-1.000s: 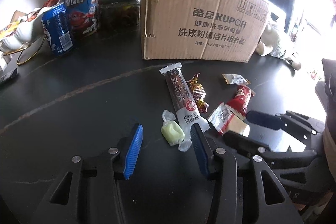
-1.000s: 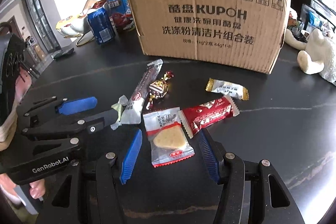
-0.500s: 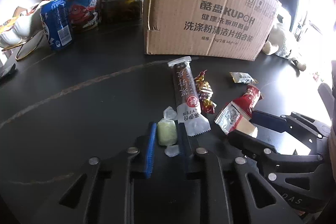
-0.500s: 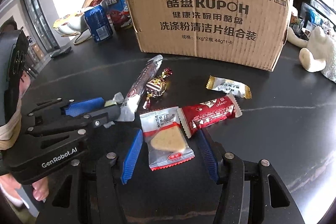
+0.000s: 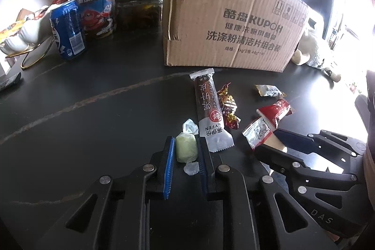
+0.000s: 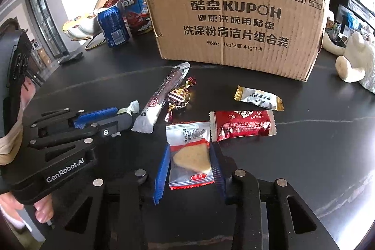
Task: Organize snacks
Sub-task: 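Grasp the pale green candy with the left tool while the right tool grasps the biscuit packet, then carry the candy and biscuit packet into the box while opening both tools to release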
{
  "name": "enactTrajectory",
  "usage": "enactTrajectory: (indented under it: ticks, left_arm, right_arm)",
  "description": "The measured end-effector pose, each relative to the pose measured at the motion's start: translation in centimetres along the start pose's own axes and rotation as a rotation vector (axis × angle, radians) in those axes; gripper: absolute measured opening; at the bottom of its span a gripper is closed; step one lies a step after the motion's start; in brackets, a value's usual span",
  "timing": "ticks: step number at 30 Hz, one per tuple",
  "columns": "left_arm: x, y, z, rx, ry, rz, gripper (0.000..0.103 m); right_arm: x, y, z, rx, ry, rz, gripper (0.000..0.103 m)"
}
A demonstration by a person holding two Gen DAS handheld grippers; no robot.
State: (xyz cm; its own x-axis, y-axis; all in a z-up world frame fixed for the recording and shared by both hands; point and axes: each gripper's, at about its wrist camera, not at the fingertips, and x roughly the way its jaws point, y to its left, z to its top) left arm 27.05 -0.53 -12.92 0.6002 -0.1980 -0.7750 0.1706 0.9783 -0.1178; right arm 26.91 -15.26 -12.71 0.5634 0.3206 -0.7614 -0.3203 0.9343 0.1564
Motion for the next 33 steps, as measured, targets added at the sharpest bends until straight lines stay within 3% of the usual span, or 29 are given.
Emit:
enactTrajectory:
  ticks: [16,24,33]
  left_arm:
    - [-4.6,-0.4,1.3,-0.02,-0.09,-0.002,0.02]
    - [-7.8,-1.2,3.7,0.001,-0.159,0.013,0.02]
    - [-11.1,-2.2,7.7,0.013,-0.191,-0.044,0.02]
  right_arm:
    - [-4.7,0.9,1.6,0.006,-0.132,0.0,0.035]
    - [-8.4,0.8,3.9,0.033,-0.211,0.006,0.035]
    - [-12.3,0.0,7.6,0.047,-0.288,-0.031,0.035]
